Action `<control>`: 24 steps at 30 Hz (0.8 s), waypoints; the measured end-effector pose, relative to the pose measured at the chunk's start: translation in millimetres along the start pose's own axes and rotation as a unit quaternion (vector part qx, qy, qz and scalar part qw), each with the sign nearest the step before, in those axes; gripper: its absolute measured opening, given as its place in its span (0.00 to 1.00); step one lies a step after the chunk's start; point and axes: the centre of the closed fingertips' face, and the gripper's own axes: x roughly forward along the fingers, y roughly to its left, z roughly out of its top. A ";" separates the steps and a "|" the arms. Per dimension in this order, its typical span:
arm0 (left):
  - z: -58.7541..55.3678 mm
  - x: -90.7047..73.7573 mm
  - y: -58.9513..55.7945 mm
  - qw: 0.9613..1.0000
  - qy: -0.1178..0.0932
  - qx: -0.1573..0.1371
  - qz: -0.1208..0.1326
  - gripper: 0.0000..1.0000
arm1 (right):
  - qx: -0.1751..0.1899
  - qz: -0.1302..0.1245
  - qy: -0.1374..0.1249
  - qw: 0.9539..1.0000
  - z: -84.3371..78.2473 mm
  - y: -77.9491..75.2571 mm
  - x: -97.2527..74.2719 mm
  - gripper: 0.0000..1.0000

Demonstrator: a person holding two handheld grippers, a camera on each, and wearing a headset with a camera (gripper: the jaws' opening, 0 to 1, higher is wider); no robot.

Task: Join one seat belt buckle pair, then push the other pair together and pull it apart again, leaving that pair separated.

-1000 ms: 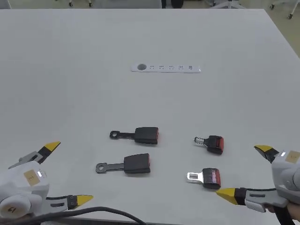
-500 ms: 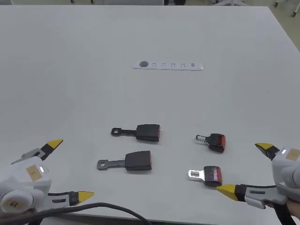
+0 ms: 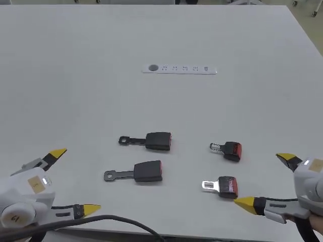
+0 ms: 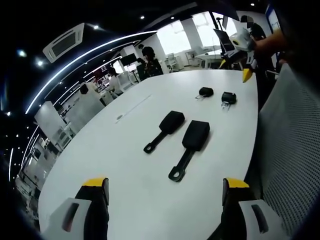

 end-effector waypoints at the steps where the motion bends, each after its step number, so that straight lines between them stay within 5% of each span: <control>1: -0.4 0.1 0.2 1.000 0.001 -0.001 0.000 0.96 | 0.000 0.000 0.000 1.000 0.1 0.2 0.0 0.96; 18: -0.2 -2.0 2.5 1.000 0.007 0.003 0.008 0.91 | 0.002 0.003 0.006 1.000 -6.9 2.8 -3.8 0.91; 20: 1.7 -3.0 4.8 1.000 0.004 0.013 0.014 0.91 | 0.034 0.004 -0.026 0.999 6.1 2.3 -6.8 0.87; 24: -0.3 -5.2 7.2 1.000 0.008 0.001 0.014 0.85 | -0.012 -0.005 -0.016 1.000 12.4 -4.2 -10.3 0.79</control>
